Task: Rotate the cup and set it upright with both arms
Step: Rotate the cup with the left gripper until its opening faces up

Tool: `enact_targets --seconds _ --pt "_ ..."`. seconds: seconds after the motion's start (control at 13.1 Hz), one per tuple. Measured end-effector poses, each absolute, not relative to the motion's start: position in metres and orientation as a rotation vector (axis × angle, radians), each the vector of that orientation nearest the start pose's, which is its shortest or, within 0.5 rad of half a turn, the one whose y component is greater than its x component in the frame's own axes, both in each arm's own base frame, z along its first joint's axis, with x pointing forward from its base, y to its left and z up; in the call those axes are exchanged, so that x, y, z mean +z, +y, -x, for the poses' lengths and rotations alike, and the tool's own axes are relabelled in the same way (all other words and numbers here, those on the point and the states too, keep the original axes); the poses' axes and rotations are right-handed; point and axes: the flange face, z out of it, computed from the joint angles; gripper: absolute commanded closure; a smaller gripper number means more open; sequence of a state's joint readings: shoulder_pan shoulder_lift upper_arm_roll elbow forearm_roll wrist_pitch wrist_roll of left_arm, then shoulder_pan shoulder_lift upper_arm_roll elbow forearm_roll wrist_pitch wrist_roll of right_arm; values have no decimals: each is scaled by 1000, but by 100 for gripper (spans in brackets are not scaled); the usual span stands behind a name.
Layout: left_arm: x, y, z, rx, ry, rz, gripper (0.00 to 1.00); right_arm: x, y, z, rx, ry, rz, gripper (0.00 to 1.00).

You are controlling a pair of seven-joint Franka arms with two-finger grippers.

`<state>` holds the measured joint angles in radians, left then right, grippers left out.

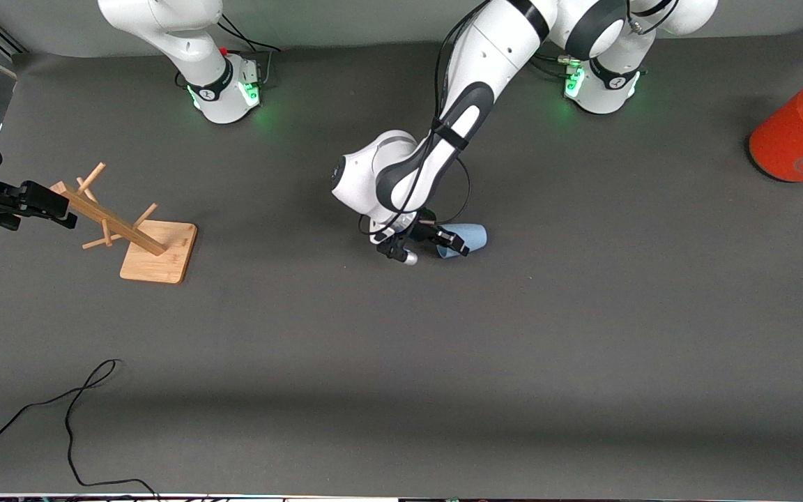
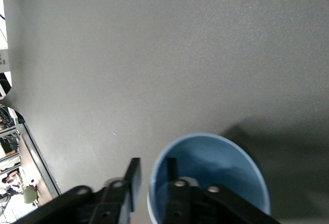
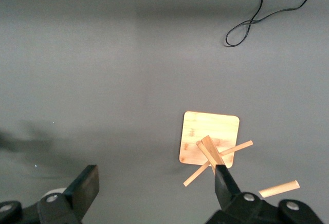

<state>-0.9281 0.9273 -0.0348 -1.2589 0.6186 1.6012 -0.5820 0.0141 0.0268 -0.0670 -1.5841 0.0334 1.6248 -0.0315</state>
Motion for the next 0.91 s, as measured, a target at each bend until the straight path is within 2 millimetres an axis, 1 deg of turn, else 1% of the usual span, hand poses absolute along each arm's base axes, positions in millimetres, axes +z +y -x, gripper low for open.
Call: enact_targets --seconds 0.3,0.38,0.46,0.53,0.61,0.76,0.91 --pt "196 -523 -452 36 692 2214 100 608 -26 -567 -23 34 3110 0" --pt "205 -520 -456 43 676 2207 100 608 -26 -567 -23 34 3110 0" --pt "221 -516 -463 43 650 2208 100 608 -26 -567 -23 33 3110 0" --pt "245 -509 -473 42 606 2220 100 608 -25 -567 -23 33 3110 0" --pt "278 -497 -487 41 549 2257 100 608 -25 -567 -22 33 3110 0" --pt "364 -458 -522 46 409 2435 100 607 -25 -567 -21 32 3110 0" --pt "453 -405 -552 44 242 2684 100 607 -25 -567 -19 31 3110 0"
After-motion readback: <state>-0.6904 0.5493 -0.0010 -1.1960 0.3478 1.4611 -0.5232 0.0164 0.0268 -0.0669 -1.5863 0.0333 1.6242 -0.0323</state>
